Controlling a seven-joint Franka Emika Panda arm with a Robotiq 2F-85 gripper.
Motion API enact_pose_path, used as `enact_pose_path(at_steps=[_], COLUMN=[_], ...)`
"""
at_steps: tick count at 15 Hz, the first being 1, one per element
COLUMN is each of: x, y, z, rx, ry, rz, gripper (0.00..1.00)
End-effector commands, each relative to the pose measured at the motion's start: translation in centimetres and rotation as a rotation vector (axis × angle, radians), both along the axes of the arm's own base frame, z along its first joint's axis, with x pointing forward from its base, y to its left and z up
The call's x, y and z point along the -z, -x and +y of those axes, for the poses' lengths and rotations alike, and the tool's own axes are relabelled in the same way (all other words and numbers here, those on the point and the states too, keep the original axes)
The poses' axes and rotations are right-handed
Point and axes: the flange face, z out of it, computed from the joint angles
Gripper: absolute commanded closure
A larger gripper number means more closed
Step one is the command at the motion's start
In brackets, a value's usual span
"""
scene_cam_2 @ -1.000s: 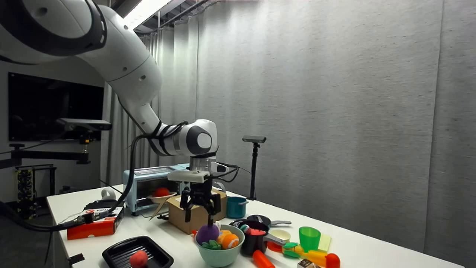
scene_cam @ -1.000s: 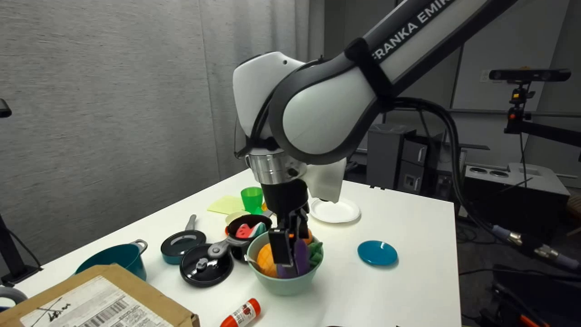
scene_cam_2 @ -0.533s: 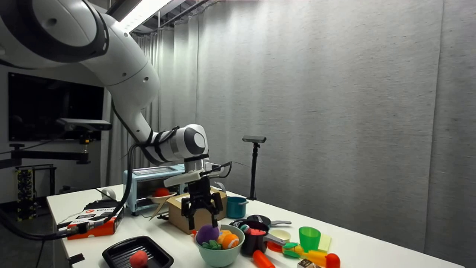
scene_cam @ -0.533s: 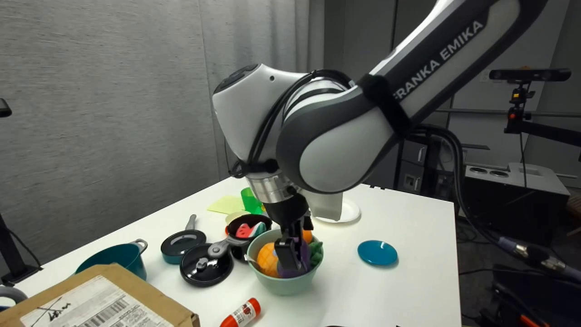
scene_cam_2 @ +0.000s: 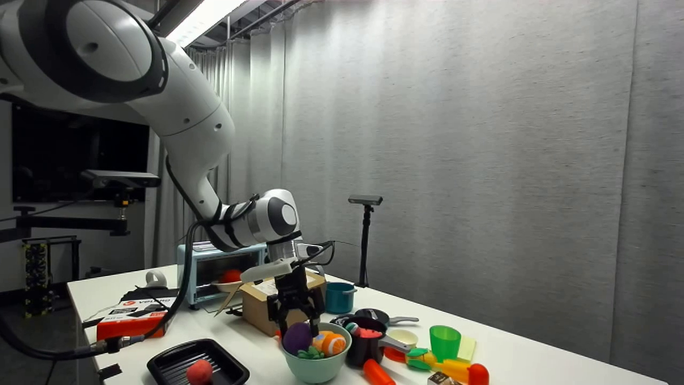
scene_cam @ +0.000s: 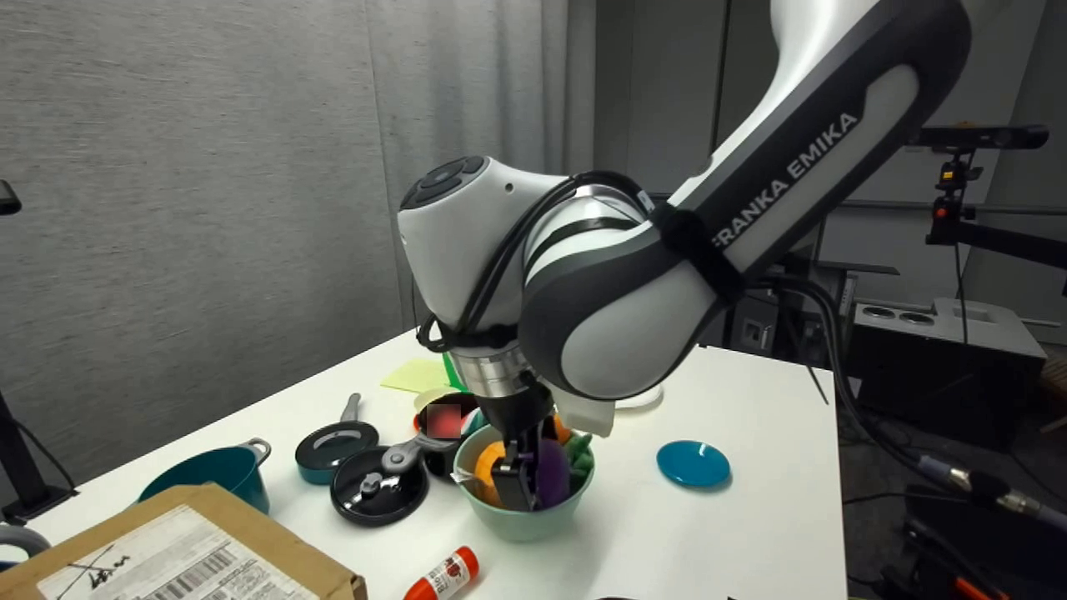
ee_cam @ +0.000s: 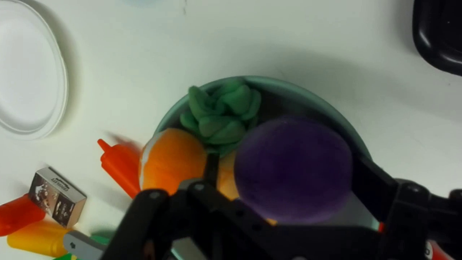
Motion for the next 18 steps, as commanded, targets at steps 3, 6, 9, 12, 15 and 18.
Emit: enact_pose_path(at_steps=[3,6,9,12,15,18], x=[-0.9,-2.9,-5.9,-9.1,-11.4,-12.3], y=[-0.6,-0.9,-1.1,-1.1,-1.0,-0.8], z=[-2.6,-4.2,-6.0,-8.5,-10.7,-12.4], rx=[0.011,0.035,0.067,0.101,0.086,0.082], ry=[-0.054,-0.08,-0.109,-0.151,-0.252,-0.344], rz=[-0.019,-0.039,-0.06,-0.088,-0.081,-0.064], gripper=[0.58,0.78,0.91,0.95,0.96,0.95])
